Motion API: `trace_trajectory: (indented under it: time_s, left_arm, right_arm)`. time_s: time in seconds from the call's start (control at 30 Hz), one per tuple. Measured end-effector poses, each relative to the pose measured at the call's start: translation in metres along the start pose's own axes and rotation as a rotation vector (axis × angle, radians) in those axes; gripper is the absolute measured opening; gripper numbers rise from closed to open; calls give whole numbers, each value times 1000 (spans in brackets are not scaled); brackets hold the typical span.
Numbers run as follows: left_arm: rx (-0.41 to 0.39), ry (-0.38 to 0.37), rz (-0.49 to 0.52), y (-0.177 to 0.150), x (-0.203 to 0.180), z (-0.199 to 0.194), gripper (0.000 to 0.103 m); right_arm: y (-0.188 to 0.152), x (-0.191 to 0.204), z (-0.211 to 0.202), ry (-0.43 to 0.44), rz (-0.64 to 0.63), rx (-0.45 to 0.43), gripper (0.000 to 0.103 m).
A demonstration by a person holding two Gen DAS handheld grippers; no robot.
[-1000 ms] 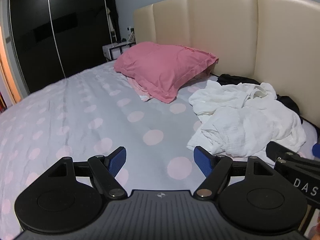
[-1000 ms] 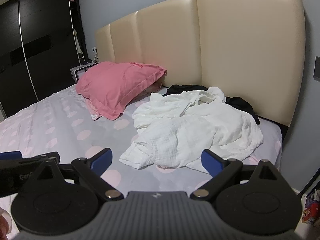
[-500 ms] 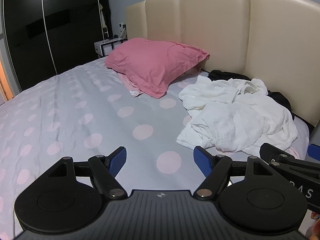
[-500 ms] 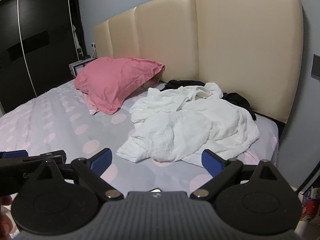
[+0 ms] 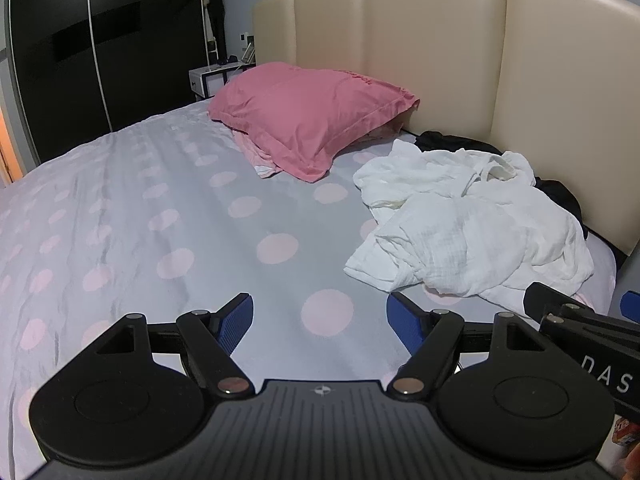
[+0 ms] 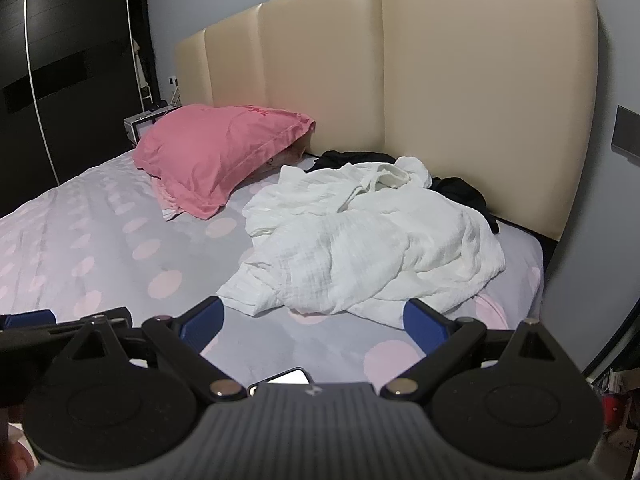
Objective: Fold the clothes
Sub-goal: 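Approach the crumpled white shirt on the bed with both tools open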
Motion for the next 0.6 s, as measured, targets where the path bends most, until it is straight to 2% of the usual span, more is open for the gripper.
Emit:
trace_trajectory:
  time_s: [0.6]
  left_arm:
    - [22,15,-14,-2,-5,5,71]
  right_arm:
    - [0,-3,2,-3,9,13,97]
Point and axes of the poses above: each gripper's, at about its wrist camera, not at the fingertips, and z roughly the way its jaws point, x to its left, y to its top, the point moved 4 cm from there along z, roughly the way its jaws point, and after that the axes turned 5 degrees about -x, right-handed, at the moved point
